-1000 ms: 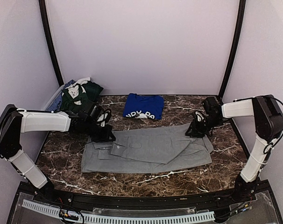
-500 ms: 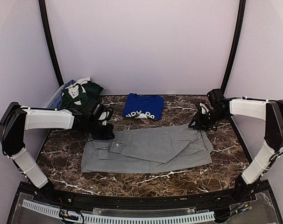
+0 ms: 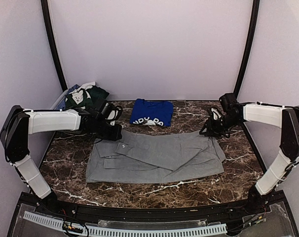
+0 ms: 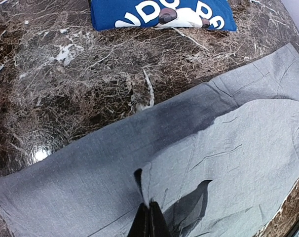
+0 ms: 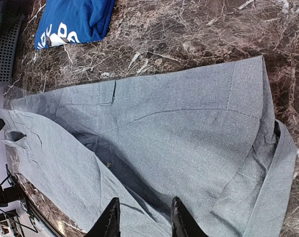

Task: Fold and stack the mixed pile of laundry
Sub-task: Adjust the rectangle-folded shirt at the center of the board.

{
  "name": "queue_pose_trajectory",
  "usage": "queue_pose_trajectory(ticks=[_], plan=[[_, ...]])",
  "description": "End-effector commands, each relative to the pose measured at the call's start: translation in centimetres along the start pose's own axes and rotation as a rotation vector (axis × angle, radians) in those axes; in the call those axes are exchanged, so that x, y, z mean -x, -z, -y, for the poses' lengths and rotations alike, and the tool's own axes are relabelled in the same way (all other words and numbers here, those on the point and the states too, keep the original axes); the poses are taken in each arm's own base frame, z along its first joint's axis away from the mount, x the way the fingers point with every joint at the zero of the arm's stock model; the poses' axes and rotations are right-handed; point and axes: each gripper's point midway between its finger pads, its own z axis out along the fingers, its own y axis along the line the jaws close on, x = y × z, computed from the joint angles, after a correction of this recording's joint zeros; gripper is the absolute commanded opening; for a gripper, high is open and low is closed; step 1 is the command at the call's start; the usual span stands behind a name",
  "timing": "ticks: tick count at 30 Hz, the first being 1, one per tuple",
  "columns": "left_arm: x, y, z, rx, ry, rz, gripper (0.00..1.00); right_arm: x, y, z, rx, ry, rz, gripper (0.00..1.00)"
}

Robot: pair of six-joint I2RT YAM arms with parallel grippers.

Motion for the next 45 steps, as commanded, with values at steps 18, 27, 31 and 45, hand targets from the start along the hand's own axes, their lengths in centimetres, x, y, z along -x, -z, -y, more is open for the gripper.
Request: queue_pose_trajectory(ticks=[18, 27, 31, 45], plan=[[0.0, -1.2, -4.4, 0.175, -0.005, -0.05, 0.0, -0.6, -0.7, 0.4, 0.0, 0.019, -0.012, 0.33], [0.2, -2.4, -3.9, 0.148, -0.026, -0.08, 0.0, -0.5, -0.8, 0.3, 0.001, 0.023, -0.017, 0.33], [0.9, -2.8, -4.4, 0.182, -0.032, -0.078, 0.0, -0.5, -0.9, 0.5, -0.004, 0.026, -0.018, 0.33], [3.1, 2.1, 5.0, -0.189, -0.178, 0.048, 0.0, 1.0, -0.1, -0.4, 0.006, 0.057, 0.009, 0.33]])
